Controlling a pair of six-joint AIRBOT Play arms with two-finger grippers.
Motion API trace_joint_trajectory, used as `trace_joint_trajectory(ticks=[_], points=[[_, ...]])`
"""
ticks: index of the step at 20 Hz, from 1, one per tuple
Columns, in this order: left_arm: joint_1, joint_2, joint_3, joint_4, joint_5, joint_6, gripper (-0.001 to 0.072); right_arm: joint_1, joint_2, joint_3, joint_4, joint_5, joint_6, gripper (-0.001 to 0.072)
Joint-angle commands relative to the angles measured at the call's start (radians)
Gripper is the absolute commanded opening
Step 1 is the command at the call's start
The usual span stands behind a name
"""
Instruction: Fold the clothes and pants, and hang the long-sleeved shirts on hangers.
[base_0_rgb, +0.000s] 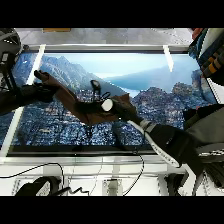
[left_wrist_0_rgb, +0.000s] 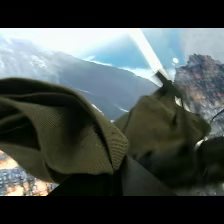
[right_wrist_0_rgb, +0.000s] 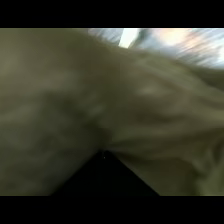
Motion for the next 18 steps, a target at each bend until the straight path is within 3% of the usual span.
trace_joint_trajectory(ticks=[1, 5, 9, 12, 16, 18], points=[[-0.016, -0.017, 0.001, 0.0, -0.011, 0.0, 0.0014, 0.06, -0.036, 0.071, -0.036, 0.093, 0.035, 0.0009], [-0.042, -0.119, 0.001, -0.092, 0.016, 0.001, 0.0013, -0.05, -0.005, 0.072, -0.194, 0.257, 0.035, 0.0009], [-0.207, -0.277, 0.002, -0.231, 0.081, 0.002, 0.0012, -0.278, 0.096, 0.072, -0.308, 0.399, 0.034, 0.001], [-0.434, -0.389, 0.02, -0.24, 0.328, 0.005, 0.0012, -0.435, 0.197, 0.072, -0.392, 0.472, 0.032, 0.001], [-0.69, -0.549, 0.053, -0.206, 0.766, 0.005, 0.0014, -0.586, 0.265, 0.072, -0.478, 0.57, 0.032, 0.0011], [-0.769, -0.614, 0.053, -0.206, 0.838, 0.005, 0.0034, -0.635, 0.266, 0.072, -0.481, 0.607, 0.032, 0.001]])
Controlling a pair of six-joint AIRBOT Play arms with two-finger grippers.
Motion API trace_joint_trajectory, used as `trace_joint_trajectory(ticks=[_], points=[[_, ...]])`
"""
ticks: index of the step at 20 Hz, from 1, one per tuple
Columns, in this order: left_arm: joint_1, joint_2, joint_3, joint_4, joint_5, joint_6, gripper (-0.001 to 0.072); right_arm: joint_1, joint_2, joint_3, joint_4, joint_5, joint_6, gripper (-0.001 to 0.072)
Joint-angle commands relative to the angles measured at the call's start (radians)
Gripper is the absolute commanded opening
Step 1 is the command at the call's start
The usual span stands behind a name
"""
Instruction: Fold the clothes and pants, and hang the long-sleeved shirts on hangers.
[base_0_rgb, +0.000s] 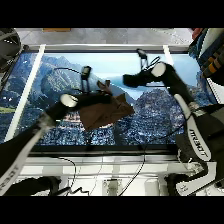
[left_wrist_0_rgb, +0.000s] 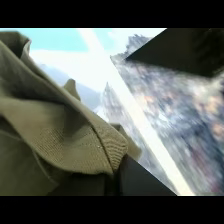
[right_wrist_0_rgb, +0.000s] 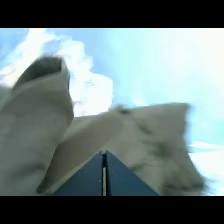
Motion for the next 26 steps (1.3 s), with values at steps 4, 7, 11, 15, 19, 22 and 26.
trace_joint_trajectory(ticks=[4, 7, 11, 15, 19, 22, 26], points=[[-0.193, -0.095, 0.009, 0.013, 0.217, 0.001, 0.0711, -0.129, 0.018, -0.002, -0.129, 0.047, -0.027, 0.0011], [-0.165, -0.033, 0.009, 0.013, 0.217, 0.001, 0.071, -0.131, -0.01, -0.002, -0.188, -0.006, -0.106, 0.001], [-0.079, 0.04, 0.009, 0.013, 0.217, 0.0, 0.071, -0.195, -0.132, -0.002, -0.005, 0.059, -0.195, 0.0008], [-0.027, 0.069, 0.009, 0.013, 0.214, 0.0, 0.071, -0.266, -0.248, -0.005, 0.399, 0.233, -0.366, 0.0418], [-0.022, 0.068, 0.009, 0.013, 0.195, 0.0, 0.0709, -0.216, -0.251, -0.014, 0.27, 0.158, -0.332, 0.0698], [-0.022, 0.069, 0.009, 0.013, 0.172, 0.0, 0.0709, -0.179, -0.276, -0.014, 0.193, 0.15, -0.246, 0.0697], [-0.022, 0.069, 0.008, 0.013, 0.164, 0.0, 0.0709, -0.177, -0.375, -0.014, 0.295, 0.292, -0.2, 0.0694]])
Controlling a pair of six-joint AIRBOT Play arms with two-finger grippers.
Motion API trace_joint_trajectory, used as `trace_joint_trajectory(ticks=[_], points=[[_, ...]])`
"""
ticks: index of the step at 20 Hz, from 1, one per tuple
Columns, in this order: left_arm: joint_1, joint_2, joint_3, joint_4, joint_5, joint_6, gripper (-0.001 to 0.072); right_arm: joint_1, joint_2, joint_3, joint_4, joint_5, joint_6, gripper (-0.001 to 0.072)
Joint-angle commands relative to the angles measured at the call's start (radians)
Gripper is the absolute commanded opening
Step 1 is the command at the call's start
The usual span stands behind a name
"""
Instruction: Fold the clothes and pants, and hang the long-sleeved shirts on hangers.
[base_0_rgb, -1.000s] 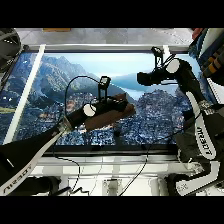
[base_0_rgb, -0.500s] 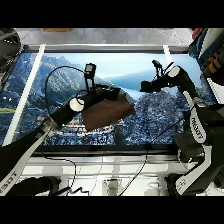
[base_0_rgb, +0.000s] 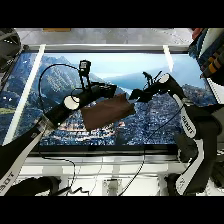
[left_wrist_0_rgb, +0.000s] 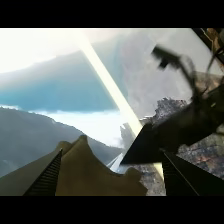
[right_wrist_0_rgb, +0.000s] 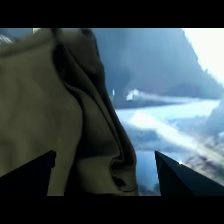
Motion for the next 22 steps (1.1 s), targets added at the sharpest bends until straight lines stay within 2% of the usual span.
trace_joint_trajectory(ticks=[1, 3, 6, 8, 9, 10, 11, 12, 13, 14, 17, 18, 21, 22], points=[[0.001, 0.0, 0.0, 0.0, -0.01, 0.001, 0.0709, 0.01, -0.083, 0.0, 0.121, 0.13, 0.036, 0.0694], [0.005, 0.0, 0.0, 0.0, -0.01, 0.0, 0.0709, 0.028, -0.124, 0.0, 0.208, 0.173, 0.036, 0.0694], [0.015, -0.001, 0.0, 0.003, -0.01, 0.0, 0.0707, 0.102, -0.142, 0.0, 0.247, 0.156, 0.007, 0.0694], [0.027, -0.002, 0.0, 0.065, -0.011, 0.0, 0.0698, 0.163, -0.142, 0.001, 0.264, 0.119, -0.036, 0.0656], [0.032, -0.002, 0.0, 0.113, -0.012, 0.0, 0.0691, 0.19, -0.141, 0.001, 0.265, 0.086, -0.041, 0.0437], [0.042, -0.001, 0.0, 0.156, -0.014, 0.0, 0.0609, 0.213, -0.14, 0.001, 0.266, 0.051, -0.039, 0.0097], [0.058, 0.001, 0.0, 0.198, -0.018, 0.0, 0.0461, 0.229, -0.135, 0.001, 0.27, 0.029, -0.033, 0.0008], [0.078, 0.006, 0.0, 0.242, -0.033, 0.0, 0.0324, 0.233, -0.127, 0.001, 0.278, 0.02, -0.034, 0.001], [0.108, 0.017, 0.0, 0.299, -0.07, 0.0, 0.0149, 0.232, -0.113, 0.001, 0.29, 0.019, -0.034, 0.001], [0.14, 0.032, 0.0, 0.369, -0.126, 0.0, 0.0018, 0.219, -0.097, 0.01, 0.29, 0.025, -0.034, 0.001], [0.268, 0.079, 0.0, 0.652, -0.367, -0.012, 0.0014, 0.146, -0.016, 0.051, 0.291, 0.029, -0.023, 0.001], [0.313, 0.092, 0.0, 0.75, -0.454, -0.047, 0.0015, 0.109, 0.025, 0.065, 0.291, 0.025, -0.014, 0.001], [0.465, 0.126, 0.0, 1.031, -0.669, -0.298, 0.0015, -0.018, 0.166, 0.101, 0.289, 0.024, 0.031, 0.001], [0.511, 0.14, 0.0, 1.083, -0.727, -0.381, 0.0015, -0.068, 0.224, 0.105, 0.29, 0.024, 0.044, 0.001]])
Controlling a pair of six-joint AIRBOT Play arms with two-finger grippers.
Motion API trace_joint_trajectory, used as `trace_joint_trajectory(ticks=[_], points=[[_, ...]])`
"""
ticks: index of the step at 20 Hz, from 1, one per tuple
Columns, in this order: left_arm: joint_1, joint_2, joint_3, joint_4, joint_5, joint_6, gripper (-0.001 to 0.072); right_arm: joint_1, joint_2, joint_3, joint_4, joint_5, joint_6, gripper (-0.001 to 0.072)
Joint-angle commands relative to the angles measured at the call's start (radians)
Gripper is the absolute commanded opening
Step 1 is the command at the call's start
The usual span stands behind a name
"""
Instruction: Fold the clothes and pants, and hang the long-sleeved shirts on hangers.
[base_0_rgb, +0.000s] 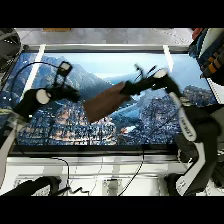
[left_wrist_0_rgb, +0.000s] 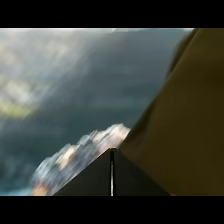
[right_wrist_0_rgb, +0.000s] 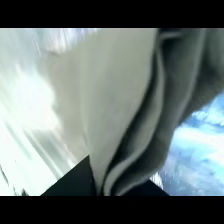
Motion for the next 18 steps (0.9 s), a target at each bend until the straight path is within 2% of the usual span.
trace_joint_trajectory(ticks=[1, 3, 4, 5, 8, 10, 13, 15, 18], points=[[0.172, 0.049, 0.0, 0.323, -0.29, -0.301, 0.0014, -0.156, 0.18, 0.025, -0.002, -0.001, 0.061, 0.001], [0.25, 0.079, 0.0, 0.37, -0.365, -0.438, 0.0014, -0.27, 0.312, 0.025, -0.025, 0.008, 0.119, 0.001], [0.283, 0.092, 0.0, 0.369, -0.378, -0.457, 0.0015, -0.324, 0.37, 0.025, -0.05, 0.02, 0.154, 0.001], [0.309, 0.103, 0.0, 0.369, -0.38, -0.456, 0.0015, -0.383, 0.433, 0.025, -0.105, 0.045, 0.183, 0.001], [0.335, 0.115, 0.0, 0.369, -0.433, -0.456, 0.0015, -0.557, 0.594, 0.025, -0.365, 0.207, 0.372, 0.001], [0.334, 0.114, 0.0, 0.366, -0.466, -0.456, 0.0015, -0.669, 0.683, 0.025, -0.556, 0.34, 0.446, 0.001], [0.334, 0.114, 0.0, 0.358, -0.467, -0.456, 0.0015, -0.837, 0.797, 0.025, -0.84, 0.455, 0.542, 0.001], [0.334, 0.114, 0.0, 0.358, -0.466, -0.456, 0.0015, -0.939, 0.85, 0.025, -0.978, 0.495, 0.583, 0.001], [0.334, 0.114, 0.0, 0.358, -0.466, -0.456, 0.0015, -1.08, 0.886, 0.024, -1.052, 0.515, 0.582, 0.0011]])
